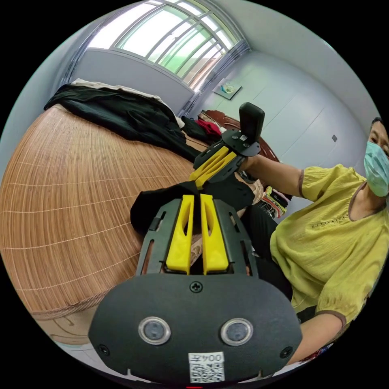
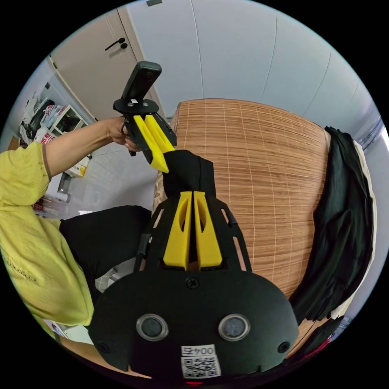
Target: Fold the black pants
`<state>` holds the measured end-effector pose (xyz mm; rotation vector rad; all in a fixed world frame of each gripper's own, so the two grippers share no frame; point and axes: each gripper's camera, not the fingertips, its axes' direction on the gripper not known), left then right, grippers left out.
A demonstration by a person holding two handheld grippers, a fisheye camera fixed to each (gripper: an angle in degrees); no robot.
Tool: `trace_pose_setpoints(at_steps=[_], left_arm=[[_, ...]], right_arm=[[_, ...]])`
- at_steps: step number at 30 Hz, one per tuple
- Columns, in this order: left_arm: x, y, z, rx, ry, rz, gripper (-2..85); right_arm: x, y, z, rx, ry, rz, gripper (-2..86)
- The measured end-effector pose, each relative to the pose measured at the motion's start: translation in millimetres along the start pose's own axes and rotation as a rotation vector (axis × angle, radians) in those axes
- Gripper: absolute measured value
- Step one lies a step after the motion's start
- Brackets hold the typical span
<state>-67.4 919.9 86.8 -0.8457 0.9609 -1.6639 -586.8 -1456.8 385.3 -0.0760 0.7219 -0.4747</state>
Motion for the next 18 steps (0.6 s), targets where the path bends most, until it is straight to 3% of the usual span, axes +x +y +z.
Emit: trace_pose_setpoints(at_steps=[11,15,18], left_arm=[[3,11,28,-0.109,-0.064,0.132,13.4],[14,8,41,-0.153,-0.052,0.177,12.7],[21,7,48,-0.174,-0.095,0.178,5.9]], right_arm=[[38,-55,-23,-0.025,0.017,-0.031,-0.8],[51,-69,-27,-0.029,0.022,-0.027,-0.8],[62,-81,-28,-0.027,0.030,-0.020,-0.8]])
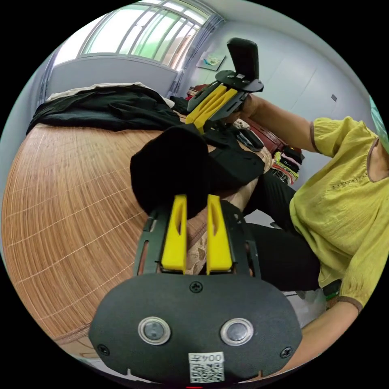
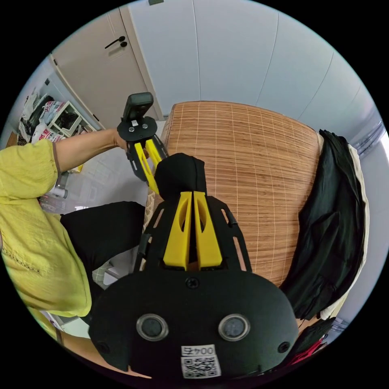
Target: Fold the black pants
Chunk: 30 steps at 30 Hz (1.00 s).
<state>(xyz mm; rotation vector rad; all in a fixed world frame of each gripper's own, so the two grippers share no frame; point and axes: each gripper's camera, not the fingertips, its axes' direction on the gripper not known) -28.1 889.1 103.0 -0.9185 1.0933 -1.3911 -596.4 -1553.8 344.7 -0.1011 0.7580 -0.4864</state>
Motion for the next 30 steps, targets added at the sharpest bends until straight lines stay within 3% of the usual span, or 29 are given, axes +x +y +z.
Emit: trace_pose_setpoints(at_steps=[6,8,12,15,19,22,26,27,30], left_arm=[[-22,7,-35,0.006,0.188,-0.106,1.7],[-44,21,-29,-0.073,0.273,-0.205,1.5],[-68,49,4,-0.257,0.296,-0.379,1.3],[-65,63,3,-0.209,0.307,-0.388,1.1],[-52,72,-15,-0.158,0.212,-0.387,0.6],[-23,64,-41,-0.130,0.031,-0.376,0.3],[48,31,-72,0.129,-0.146,-0.232,0.1],[55,25,-67,0.129,-0.159,-0.208,0.1],[63,6,-11,-0.106,-0.239,-0.197,0.0]], right_arm=[[25,-26,18,-0.002,-0.022,0.067,-0.5],[30,-40,49,-0.042,-0.069,0.112,-0.1],[28,-55,112,-0.182,-0.048,0.205,2.5],[25,-54,122,-0.136,-0.021,0.244,3.6],[41,-47,120,-0.084,-0.101,0.328,4.7],[45,-46,122,-0.056,-0.123,0.364,5.0],[43,-49,123,-0.044,-0.105,0.360,5.3],[43,-49,123,-0.044,-0.105,0.358,5.5],[42,-53,120,-0.057,-0.112,0.341,6.2]])
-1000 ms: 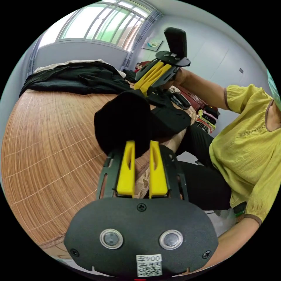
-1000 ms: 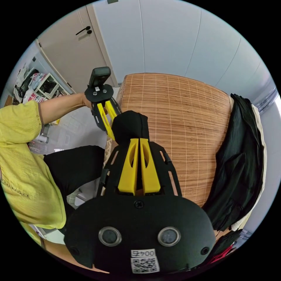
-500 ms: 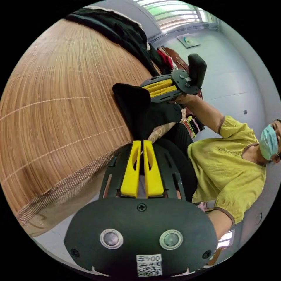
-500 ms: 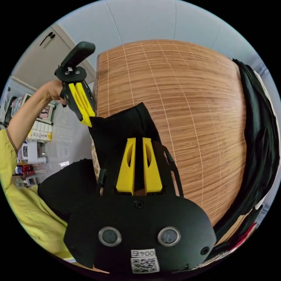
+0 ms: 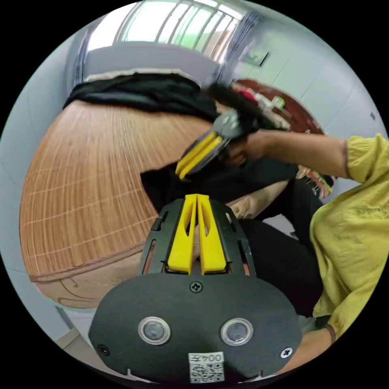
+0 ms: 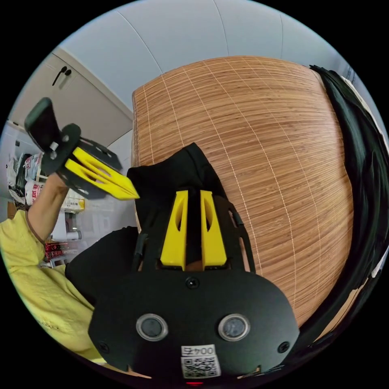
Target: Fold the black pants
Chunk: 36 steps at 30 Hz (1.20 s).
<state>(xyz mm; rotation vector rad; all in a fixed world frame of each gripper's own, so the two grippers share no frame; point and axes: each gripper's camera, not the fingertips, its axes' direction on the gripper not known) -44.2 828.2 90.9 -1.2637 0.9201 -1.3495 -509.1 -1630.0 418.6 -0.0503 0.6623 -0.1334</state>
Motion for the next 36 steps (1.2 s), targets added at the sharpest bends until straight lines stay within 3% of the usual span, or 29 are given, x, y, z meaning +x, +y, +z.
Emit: trace_pose_setpoints(at_steps=[2,12,17,23,30,36], left_arm=[[6,2,31,-0.104,-0.022,-0.032,0.0],[6,33,17,0.033,0.056,-0.140,0.0],[5,32,12,0.042,0.061,-0.167,0.1],[6,23,5,0.021,0.060,-0.160,0.0],[1,3,-7,-0.013,0.075,-0.126,0.1],[-20,-38,-46,0.083,0.011,-0.151,0.0]], right_arm=[[-1,-1,-13,0.019,0.046,-0.015,6.4],[-9,-28,-24,0.024,-0.024,-0.152,8.8],[-34,-35,7,-0.129,0.109,-0.269,9.3],[-47,-26,2,-0.100,0.286,-0.333,3.4],[-26,-16,10,-0.122,0.207,-0.267,3.4],[-15,1,9,-0.115,0.240,-0.189,3.5]])
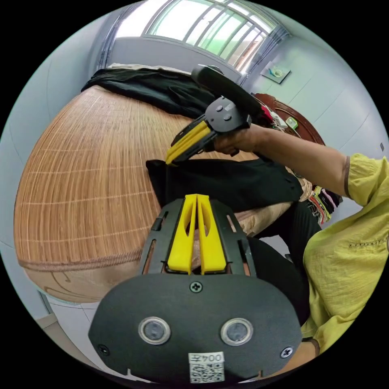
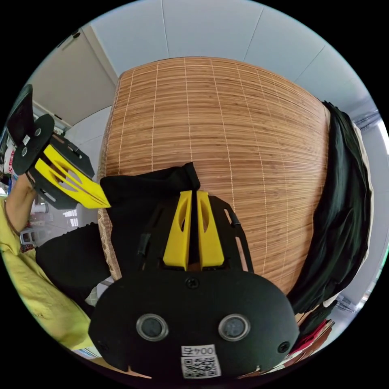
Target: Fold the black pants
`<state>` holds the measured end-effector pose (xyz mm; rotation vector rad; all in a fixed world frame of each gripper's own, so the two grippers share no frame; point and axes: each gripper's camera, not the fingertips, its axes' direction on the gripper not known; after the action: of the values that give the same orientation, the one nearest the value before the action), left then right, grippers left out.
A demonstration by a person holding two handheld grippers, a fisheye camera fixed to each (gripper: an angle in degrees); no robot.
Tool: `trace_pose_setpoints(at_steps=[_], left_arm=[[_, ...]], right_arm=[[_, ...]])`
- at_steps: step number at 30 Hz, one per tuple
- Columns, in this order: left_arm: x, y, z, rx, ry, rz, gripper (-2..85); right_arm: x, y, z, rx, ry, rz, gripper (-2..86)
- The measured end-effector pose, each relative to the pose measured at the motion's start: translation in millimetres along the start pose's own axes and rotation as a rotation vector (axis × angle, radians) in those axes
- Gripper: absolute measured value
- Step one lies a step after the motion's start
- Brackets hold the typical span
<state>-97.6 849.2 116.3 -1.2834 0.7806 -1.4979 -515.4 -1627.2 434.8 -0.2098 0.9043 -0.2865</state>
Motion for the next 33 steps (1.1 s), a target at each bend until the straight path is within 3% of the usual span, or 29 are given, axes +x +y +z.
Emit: trace_pose_setpoints(at_steps=[3,6,12,18,26,31,33], left_arm=[[2,-28,14,-0.051,-0.072,0.044,0.1],[-4,-46,53,-0.236,-0.116,0.053,0.1],[-26,-59,54,-0.179,-0.017,-0.067,0.0],[-29,-73,54,-0.170,-0.009,-0.077,0.1],[-15,-103,55,-0.231,-0.084,-0.077,0.1],[-6,-118,54,-0.248,-0.120,-0.089,0.0],[-2,-124,54,-0.253,-0.139,-0.103,0.0]], right_arm=[[2,14,2,0.009,-0.003,0.017,3.6],[14,31,7,0.027,0.019,0.098,4.8],[35,103,-11,0.132,-0.031,0.272,5.7],[-4,290,-40,0.121,0.002,0.317,5.8],[-66,588,-15,0.055,-0.035,0.849,6.4],[-84,670,22,-0.023,-0.110,1.001,6.3],[-87,671,12,0.059,-0.077,0.977,5.6]])
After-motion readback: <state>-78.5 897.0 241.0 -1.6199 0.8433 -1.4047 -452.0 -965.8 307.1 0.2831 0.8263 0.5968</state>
